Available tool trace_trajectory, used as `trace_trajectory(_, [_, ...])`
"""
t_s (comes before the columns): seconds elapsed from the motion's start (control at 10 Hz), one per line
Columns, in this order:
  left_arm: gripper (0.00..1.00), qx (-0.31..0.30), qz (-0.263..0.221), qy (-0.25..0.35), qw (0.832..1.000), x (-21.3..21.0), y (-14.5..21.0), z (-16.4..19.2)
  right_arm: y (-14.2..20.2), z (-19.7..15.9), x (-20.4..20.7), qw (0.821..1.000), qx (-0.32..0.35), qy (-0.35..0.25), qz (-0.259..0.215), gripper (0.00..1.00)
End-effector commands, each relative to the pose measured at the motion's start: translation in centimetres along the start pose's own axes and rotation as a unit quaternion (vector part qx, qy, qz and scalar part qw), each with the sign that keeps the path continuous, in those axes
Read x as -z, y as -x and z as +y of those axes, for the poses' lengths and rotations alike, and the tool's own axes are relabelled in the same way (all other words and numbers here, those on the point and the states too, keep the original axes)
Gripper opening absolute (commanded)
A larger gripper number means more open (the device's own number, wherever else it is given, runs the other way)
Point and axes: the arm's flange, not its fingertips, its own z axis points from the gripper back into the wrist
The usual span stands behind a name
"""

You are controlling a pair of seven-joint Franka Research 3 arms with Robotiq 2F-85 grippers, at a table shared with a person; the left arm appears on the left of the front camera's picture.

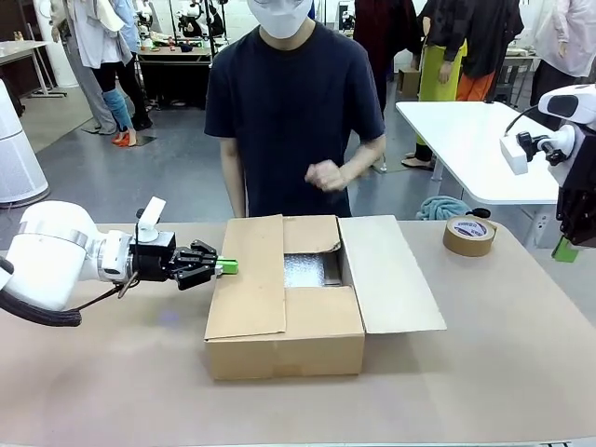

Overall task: Wrap the clocks to prevent damage.
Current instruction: Push the left (or right) flap of the Package Box to close it.

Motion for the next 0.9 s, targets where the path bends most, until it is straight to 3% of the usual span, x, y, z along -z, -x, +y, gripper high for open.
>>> trace_trajectory(0.0, [0.0,-0.001,0.006,-0.003,1.0,0.0,0.3,0.0,0.1,0.1,0.1,1.0,-0.01,-0.006,-0.001,0.01])
trace_trajectory(0.7, [0.0,-0.001,0.006,-0.003,1.0,0.0,0.3,0.0,0.0,0.0,0.0,1.0,0.0,0.0,0.0,0.01])
trace_trajectory(0.8, [0.0,-0.001,0.006,-0.003,1.0,0.0,0.3,0.0,1.2,-3.4,1.0,0.997,0.006,0.01,-0.078,0.01])
